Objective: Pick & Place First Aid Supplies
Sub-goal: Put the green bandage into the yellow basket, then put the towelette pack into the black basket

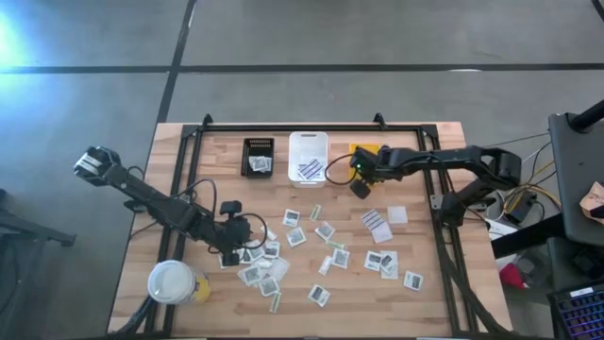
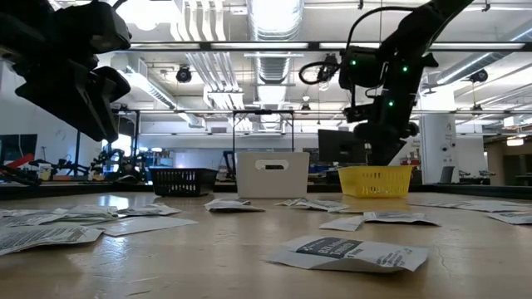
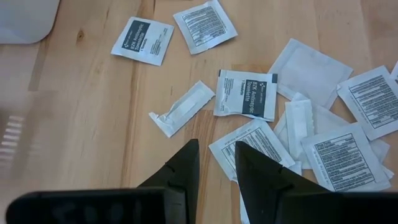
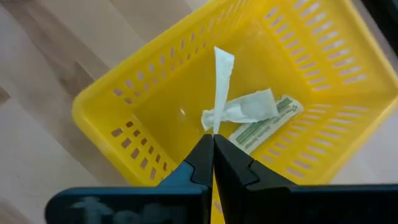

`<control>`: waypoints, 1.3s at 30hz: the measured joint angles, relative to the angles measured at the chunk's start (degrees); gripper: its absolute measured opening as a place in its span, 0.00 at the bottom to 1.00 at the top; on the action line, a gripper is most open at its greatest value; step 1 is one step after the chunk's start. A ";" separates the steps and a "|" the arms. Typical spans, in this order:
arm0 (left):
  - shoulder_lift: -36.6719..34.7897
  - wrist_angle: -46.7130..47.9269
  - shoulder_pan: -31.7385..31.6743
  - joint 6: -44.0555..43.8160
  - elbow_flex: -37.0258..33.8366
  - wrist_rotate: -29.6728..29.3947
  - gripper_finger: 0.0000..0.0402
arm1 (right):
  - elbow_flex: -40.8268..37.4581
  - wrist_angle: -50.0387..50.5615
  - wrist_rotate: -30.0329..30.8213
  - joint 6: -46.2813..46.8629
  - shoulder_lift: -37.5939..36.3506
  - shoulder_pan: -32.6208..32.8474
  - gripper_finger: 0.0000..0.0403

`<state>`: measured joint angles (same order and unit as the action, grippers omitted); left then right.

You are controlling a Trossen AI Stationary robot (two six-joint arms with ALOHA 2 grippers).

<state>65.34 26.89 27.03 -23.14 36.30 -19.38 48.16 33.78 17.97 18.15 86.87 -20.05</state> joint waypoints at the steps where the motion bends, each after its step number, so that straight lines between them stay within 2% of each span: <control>1: 0.00 0.02 0.00 0.00 0.01 0.00 0.24 | 0.00 -0.02 -0.02 -0.27 0.30 0.02 0.02; 6: 0.00 0.00 0.00 0.00 -0.01 0.00 0.24 | 0.00 0.05 -0.04 -0.37 0.60 0.02 0.04; 15: 0.00 -0.01 0.04 -1.76 -0.01 0.02 0.25 | 0.00 0.04 0.00 -0.29 -0.08 0.02 0.21; 21: 0.00 1.69 -0.04 -9.23 0.01 2.33 0.32 | 0.00 0.25 -0.27 -0.14 -1.52 0.02 0.27; 25: 0.00 3.76 -0.17 -13.64 0.01 5.29 0.37 | 0.00 0.26 -0.30 -0.01 -3.65 0.05 0.28; 30: 0.00 4.14 -0.39 -14.85 0.30 8.53 0.38 | 0.02 0.32 -0.48 1.32 -7.78 1.30 0.25; 34: 0.00 4.23 -0.44 -14.93 1.78 13.54 0.38 | 0.03 0.33 -0.48 1.41 -11.90 3.94 0.21; 39: 0.00 8.53 -0.50 -14.91 5.20 14.40 0.38 | 0.04 0.25 -0.46 1.41 -15.91 9.12 0.17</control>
<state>65.34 35.43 26.52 -38.04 41.50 -4.97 48.21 34.03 17.52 19.55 70.96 -10.94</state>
